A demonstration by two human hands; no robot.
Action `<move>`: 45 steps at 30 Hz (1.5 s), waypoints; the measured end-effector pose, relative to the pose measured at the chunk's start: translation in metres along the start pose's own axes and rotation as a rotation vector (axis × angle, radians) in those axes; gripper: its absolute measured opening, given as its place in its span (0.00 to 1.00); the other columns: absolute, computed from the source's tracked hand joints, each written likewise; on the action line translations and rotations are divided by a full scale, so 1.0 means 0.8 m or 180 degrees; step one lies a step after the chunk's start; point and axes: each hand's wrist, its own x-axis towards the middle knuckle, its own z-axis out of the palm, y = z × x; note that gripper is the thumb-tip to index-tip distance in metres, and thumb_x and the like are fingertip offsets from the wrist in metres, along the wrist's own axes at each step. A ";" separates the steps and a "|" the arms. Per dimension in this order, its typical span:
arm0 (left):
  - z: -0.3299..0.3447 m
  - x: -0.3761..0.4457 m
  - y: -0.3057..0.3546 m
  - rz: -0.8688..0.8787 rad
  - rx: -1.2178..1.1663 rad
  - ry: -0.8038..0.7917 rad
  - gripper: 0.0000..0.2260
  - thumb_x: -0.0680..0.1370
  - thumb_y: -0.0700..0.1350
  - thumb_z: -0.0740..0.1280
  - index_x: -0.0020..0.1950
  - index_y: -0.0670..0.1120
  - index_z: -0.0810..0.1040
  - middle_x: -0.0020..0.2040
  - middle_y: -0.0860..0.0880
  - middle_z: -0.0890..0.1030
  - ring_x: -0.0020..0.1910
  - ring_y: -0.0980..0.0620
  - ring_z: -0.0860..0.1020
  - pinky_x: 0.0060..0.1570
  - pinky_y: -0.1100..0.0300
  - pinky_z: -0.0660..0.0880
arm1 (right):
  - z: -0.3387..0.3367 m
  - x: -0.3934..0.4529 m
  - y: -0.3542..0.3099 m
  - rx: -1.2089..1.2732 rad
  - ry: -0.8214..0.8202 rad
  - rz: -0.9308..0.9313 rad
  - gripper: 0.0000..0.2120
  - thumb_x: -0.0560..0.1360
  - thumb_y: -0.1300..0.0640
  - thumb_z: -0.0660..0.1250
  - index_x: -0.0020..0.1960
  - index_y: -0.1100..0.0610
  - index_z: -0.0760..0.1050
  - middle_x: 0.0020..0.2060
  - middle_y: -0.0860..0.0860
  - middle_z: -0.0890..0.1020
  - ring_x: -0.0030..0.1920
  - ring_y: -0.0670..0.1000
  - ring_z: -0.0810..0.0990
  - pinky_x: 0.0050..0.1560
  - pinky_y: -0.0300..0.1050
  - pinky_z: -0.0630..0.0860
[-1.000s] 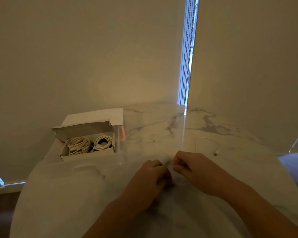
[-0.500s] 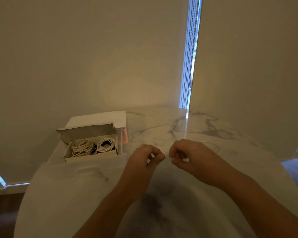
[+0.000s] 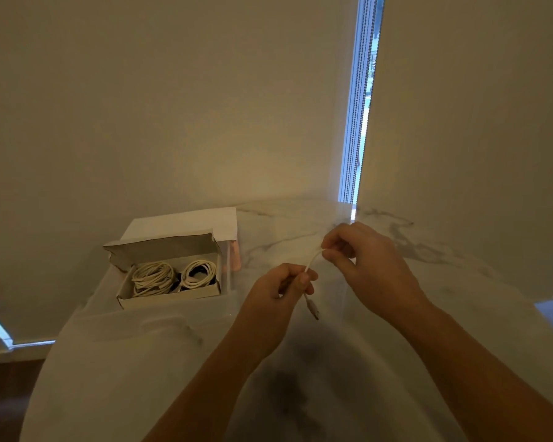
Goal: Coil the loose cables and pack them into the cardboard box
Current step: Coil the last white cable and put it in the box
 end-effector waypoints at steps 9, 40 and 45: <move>0.013 -0.004 -0.005 -0.0509 -0.0605 -0.0205 0.10 0.83 0.49 0.60 0.53 0.54 0.81 0.46 0.57 0.83 0.48 0.60 0.79 0.50 0.63 0.74 | 0.020 0.001 0.027 -0.0003 0.0406 0.0361 0.01 0.78 0.53 0.67 0.48 0.50 0.77 0.42 0.43 0.77 0.41 0.41 0.75 0.39 0.29 0.65; -0.050 0.014 -0.010 -0.0628 -0.3349 0.1217 0.14 0.81 0.37 0.61 0.66 0.39 0.76 0.57 0.43 0.84 0.56 0.49 0.83 0.55 0.59 0.80 | 0.039 -0.061 -0.059 -0.0167 -0.0712 -0.0141 0.06 0.77 0.42 0.62 0.47 0.43 0.72 0.35 0.41 0.77 0.32 0.44 0.74 0.34 0.29 0.64; -0.040 0.012 -0.012 -0.0224 -0.2410 0.1100 0.15 0.82 0.38 0.60 0.69 0.43 0.74 0.57 0.46 0.85 0.58 0.50 0.82 0.55 0.62 0.79 | 0.038 -0.064 -0.069 -0.0178 -0.0927 -0.0495 0.05 0.78 0.45 0.63 0.52 0.43 0.74 0.39 0.41 0.79 0.33 0.43 0.75 0.35 0.27 0.65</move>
